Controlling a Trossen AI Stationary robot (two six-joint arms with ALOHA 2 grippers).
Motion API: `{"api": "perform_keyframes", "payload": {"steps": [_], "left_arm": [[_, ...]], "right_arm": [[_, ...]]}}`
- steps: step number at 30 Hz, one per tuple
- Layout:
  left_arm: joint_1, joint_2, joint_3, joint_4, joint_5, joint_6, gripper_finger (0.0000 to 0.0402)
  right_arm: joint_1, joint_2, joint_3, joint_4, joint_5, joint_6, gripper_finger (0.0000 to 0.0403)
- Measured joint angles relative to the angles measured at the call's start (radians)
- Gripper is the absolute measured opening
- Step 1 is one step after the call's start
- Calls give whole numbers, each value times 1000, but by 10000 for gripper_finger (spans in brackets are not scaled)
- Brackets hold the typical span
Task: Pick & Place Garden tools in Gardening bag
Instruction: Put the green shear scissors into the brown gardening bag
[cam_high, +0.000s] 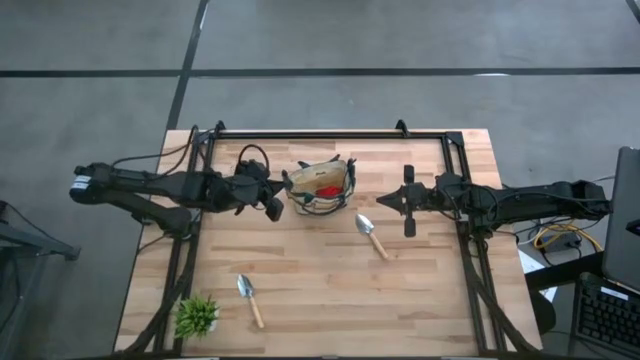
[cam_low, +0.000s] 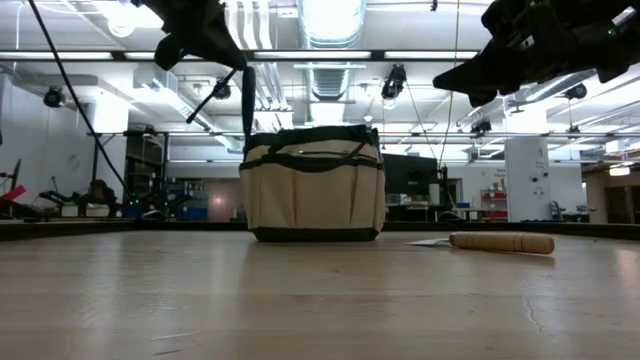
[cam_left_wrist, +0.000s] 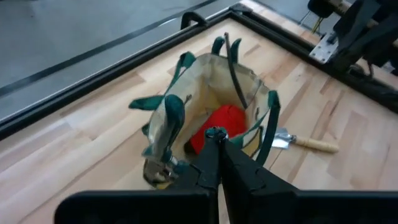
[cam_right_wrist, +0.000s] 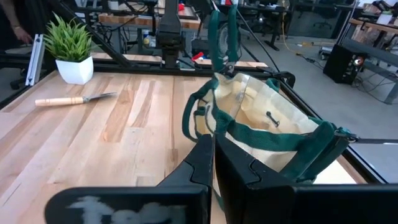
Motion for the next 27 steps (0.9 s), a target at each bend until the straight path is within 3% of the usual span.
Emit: {"api": "perform_keyframes", "payload": {"steps": [8, 27], "left_arm": [[-1, -3, -19, 113, 73, 1, 8], [-87, -15, -55, 60, 112, -71, 9]], "right_arm": [[0, 0, -5, 1, 0, 0, 8], [0, 0, -29, -7, 1, 12, 8]]}}
